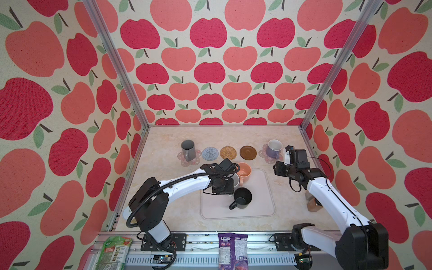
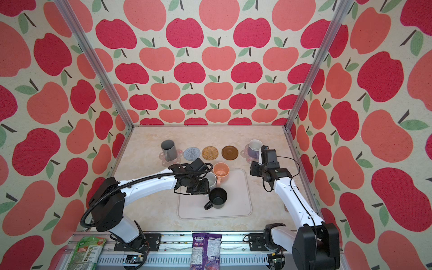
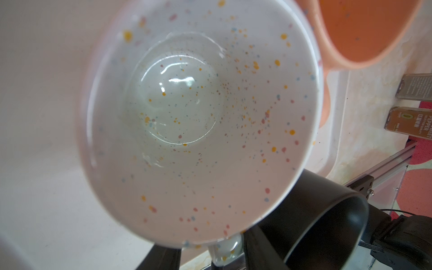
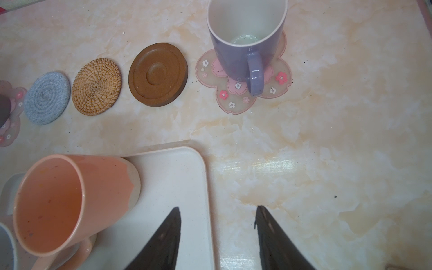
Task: Place cups on coasters
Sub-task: Rotate the cup on the tray.
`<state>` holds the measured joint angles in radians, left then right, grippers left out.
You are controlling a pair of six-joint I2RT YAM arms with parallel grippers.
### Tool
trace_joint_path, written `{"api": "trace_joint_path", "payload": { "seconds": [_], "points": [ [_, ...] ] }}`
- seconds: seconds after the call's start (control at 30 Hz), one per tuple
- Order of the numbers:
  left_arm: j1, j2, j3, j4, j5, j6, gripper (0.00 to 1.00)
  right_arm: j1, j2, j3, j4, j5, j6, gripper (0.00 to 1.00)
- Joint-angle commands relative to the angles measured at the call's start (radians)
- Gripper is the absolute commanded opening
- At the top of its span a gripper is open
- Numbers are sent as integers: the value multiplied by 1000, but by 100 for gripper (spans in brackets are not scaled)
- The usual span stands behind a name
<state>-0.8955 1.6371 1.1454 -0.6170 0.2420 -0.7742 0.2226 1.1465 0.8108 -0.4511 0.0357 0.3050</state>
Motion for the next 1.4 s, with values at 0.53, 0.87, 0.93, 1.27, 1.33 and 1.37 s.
{"api": "trace_joint_path", "payload": {
  "seconds": [0.53, 0.87, 0.93, 1.27, 1.33, 1.37],
  "points": [
    [28, -33, 46, -291, -241, 129, 42, 11, -21, -17, -21, 9, 25, 55],
    [30, -85, 14, -252, -238, 218, 42, 11, -30, -6, -36, 5, 29, 55],
    [30, -103, -1, -235, -233, 226, 42, 11, -31, -3, -40, 7, 28, 55],
    [32, -140, -27, -214, -225, 266, 43, 11, -18, 1, -31, -1, 41, 55],
    [32, -147, -32, -216, -228, 269, 43, 11, -13, 1, -28, -2, 42, 55],
    [32, -149, -35, -215, -227, 269, 43, 11, -10, 1, -27, -2, 42, 55]
  ]
}}
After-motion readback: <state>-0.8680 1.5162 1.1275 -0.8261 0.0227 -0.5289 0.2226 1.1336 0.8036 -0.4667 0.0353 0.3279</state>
